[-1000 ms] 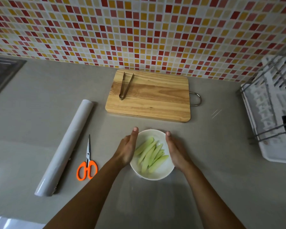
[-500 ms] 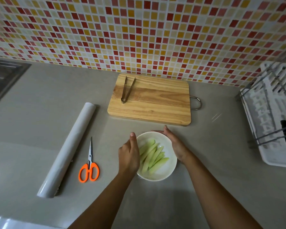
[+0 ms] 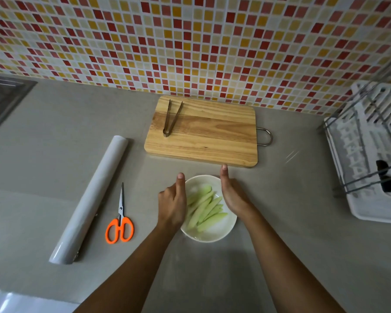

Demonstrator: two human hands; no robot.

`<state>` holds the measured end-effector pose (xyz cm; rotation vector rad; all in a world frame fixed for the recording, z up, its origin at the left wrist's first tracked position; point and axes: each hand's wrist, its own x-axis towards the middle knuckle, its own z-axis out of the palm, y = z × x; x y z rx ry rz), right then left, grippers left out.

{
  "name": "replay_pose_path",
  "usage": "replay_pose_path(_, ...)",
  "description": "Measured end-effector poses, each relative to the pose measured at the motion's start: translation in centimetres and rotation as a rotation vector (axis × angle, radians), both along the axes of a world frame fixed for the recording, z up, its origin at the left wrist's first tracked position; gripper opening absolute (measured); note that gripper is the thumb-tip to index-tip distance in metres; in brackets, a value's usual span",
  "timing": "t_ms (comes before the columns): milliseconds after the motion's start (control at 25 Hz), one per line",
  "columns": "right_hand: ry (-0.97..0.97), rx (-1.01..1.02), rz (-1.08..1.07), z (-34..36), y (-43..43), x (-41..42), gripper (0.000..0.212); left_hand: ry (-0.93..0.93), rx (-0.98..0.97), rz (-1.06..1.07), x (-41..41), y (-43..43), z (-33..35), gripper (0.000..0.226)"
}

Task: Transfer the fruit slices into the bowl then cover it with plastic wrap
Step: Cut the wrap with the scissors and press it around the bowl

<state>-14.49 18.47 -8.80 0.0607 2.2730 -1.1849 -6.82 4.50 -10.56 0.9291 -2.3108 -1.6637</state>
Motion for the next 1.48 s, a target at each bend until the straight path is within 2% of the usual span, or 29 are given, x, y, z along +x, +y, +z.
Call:
replay_pose_path(80, 0.079, 0.096, -0.028, -0.5, 0.2, 0.3, 0.077, -0.041, 0.026, -0.057, -0.6, -0.1, 0.3, 0.073)
replay_pose_path(160, 0.170, 0.116, -0.062, -1.2, 0.5, 0.4, 0.063, -0.024, 0.180, -0.078, -1.7, -0.8, 1.1, 0.073)
replay_pose_path(240, 0.187, -0.110, -0.115, -1.6, 1.0, 1.0, 0.053, 0.042, 0.420, 0.056, -2.4, -2.3, 1.9, 0.066)
replay_pose_path(320, 0.132, -0.331, -0.111, -1.8, 1.6, 1.8, 0.053, 0.075, 0.398, 0.182, -1.9, -3.4, 2.3, 0.061)
replay_pose_path(440, 0.114, -0.412, -0.155, -2.1, 1.5, 3.8, 0.045, 0.019, 0.253, 0.311, 2.9, -0.9, 0.9, 0.059)
replay_pose_path(520, 0.150, -0.416, -0.257, -2.2, 0.5, 5.2, 0.043, 0.013, 0.255, 0.233, 6.4, 2.3, 0.4, 0.070)
replay_pose_path(600, 0.185, -0.347, -0.373, -2.0, -0.5, 6.5, 0.040, 0.077, 0.382, 0.160, 6.7, 3.2, 0.3, 0.074)
replay_pose_path(680, 0.246, -0.221, -0.486, -1.6, -0.7, 6.6, 0.035, 0.068, 0.479, 0.124, 4.4, 1.3, 0.9, 0.065)
replay_pose_path(760, 0.264, -0.176, -0.513, -1.2, -0.6, 5.3, 0.038, 0.022, 0.499, 0.124, 2.3, -1.3, 1.6, 0.054)
replay_pose_path(840, 0.213, -0.299, -0.429, -1.5, -0.7, 4.0, 0.040, 0.042, 0.510, 0.125, 1.9, -2.1, 1.4, 0.048)
replay_pose_path(960, 0.082, -0.530, -0.355, -2.0, -1.8, 3.4, 0.036, 0.130, 0.557, 0.048, 2.4, -1.0, 0.7, 0.058)
replay_pose_path(1080, 0.042, -0.693, -0.504, -2.3, -2.7, 3.6, 0.039, 0.199, 0.671, 0.024, 1.7, -1.1, 0.2, 0.055)
replay_pose_path(1160, -0.048, -0.734, -0.598, -2.2, -3.0, 3.8, 0.045, 0.157, 0.710, 0.075, 0.9, -1.5, 0.0, 0.056)
replay_pose_path(1360, -0.205, -0.608, -0.657, -1.6, -3.0, 3.8, 0.046, 0.040, 0.557, 0.056, 0.4, -1.9, -0.4, 0.055)
replay_pose_path(1480, -0.073, -0.430, -0.557, -1.5, -3.1, 3.5, 0.045, -0.092, 0.267, -0.011, 0.2, -3.3, 0.4, 0.050)
